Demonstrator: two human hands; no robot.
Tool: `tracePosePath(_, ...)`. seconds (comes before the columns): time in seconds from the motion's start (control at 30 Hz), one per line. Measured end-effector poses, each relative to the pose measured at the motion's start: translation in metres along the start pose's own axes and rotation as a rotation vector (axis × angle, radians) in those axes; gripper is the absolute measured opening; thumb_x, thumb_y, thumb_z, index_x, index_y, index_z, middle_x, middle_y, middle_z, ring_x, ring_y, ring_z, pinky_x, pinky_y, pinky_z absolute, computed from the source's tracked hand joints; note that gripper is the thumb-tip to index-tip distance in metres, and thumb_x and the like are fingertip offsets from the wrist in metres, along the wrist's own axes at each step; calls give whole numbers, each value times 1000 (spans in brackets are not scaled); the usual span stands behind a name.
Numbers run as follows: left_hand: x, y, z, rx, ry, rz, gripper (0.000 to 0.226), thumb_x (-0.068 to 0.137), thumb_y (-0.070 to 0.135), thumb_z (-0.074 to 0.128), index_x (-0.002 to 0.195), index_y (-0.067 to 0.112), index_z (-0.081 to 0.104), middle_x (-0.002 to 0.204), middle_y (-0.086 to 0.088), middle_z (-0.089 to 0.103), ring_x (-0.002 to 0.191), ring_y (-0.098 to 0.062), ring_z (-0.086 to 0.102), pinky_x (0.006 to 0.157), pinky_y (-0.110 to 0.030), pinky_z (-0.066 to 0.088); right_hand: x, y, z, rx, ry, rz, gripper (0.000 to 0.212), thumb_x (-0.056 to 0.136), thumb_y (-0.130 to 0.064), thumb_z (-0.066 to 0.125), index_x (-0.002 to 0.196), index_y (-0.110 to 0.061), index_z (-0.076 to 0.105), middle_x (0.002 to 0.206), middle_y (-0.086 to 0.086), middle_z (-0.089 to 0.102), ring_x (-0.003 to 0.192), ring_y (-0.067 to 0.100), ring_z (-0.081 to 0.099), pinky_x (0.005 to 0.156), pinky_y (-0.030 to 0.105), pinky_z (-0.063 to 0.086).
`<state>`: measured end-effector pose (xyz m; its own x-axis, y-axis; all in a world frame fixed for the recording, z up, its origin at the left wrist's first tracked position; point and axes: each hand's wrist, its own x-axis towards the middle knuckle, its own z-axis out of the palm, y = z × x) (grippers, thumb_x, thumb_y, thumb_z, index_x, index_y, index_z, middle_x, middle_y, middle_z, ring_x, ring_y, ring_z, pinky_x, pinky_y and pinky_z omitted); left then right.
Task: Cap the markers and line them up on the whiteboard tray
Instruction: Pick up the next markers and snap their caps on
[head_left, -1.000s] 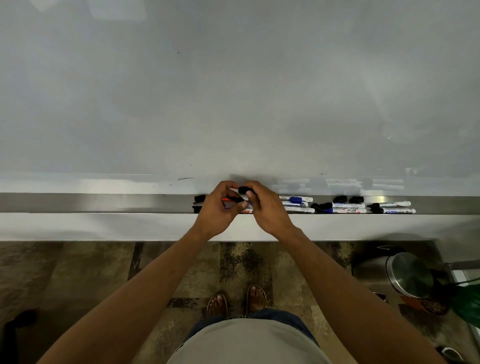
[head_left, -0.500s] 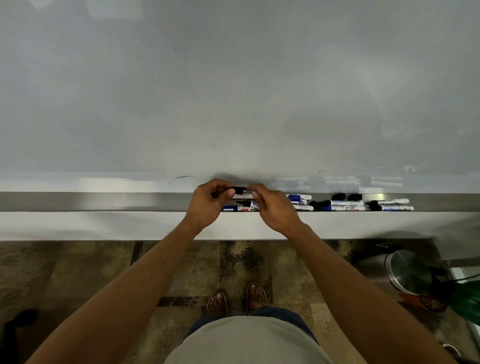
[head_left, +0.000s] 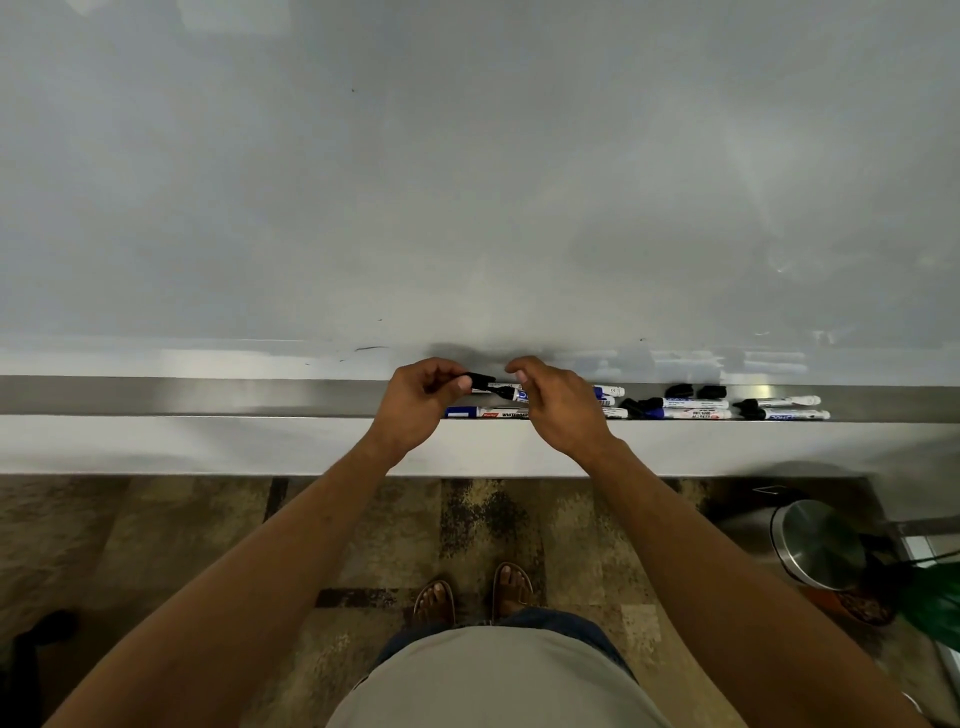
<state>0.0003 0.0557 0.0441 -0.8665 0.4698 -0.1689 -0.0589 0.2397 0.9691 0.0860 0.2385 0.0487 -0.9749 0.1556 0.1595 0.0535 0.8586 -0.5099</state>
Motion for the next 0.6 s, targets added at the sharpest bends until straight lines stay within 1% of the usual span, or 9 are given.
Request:
tracePosePath(0.13,0,1,-2,22,-12,4,12,84,13,69,94,7,70,86,-5,72,75,-7,66,69,-15,49,0,1,1,-5,-17,1,22,100,-19,43,115,-16,59,88,9,69,73,28,62,59,28,39)
tracePosePath(0.23,-1,1,0,54,-36,13,13,84,12,69,95,6,69,82,-2,71,69,-1,63,66,-13,47,0,3,0,-4,-13,21,22,100,-20,42,115,-16,59,90,9,69,75,27,62,60,27,38)
tracePosePath(0.3,-1,0,2,54,-42,9,14,84,12,69,96,5,69,84,-3,72,71,-4,65,68,-17,48,1,2,1,-14,-34,24,23,101,-21,41,115,-17,58,88,9,69,74,27,61,59,28,38)
tracePosePath(0.4,-2,-1,5,28,-49,5,15,83,13,70,97,6,69,90,-8,73,84,-18,69,80,-28,53,4,-4,2,-7,-65,7,24,102,-25,38,115,-18,57,88,8,68,74,26,61,59,29,41)
tracePosePath(0.47,-2,1,6,15,-41,18,15,83,13,70,97,6,70,91,-9,73,86,-20,69,81,-30,54,5,-7,1,3,-48,1,29,103,-33,33,114,-19,55,86,6,68,74,26,61,59,31,44)
tracePosePath(0.5,-2,3,7,9,-43,24,15,84,13,70,97,6,70,91,-9,73,85,-19,69,81,-30,54,5,-9,1,8,-43,0,33,102,-38,30,113,-20,55,84,4,67,73,24,62,59,31,43)
tracePosePath(0.6,-4,8,7,-26,-96,38,13,84,9,68,96,5,70,88,-5,73,82,-15,70,76,-23,53,5,-12,2,-1,-103,25,52,94,-61,25,109,-24,58,88,-2,69,77,18,61,64,29,39)
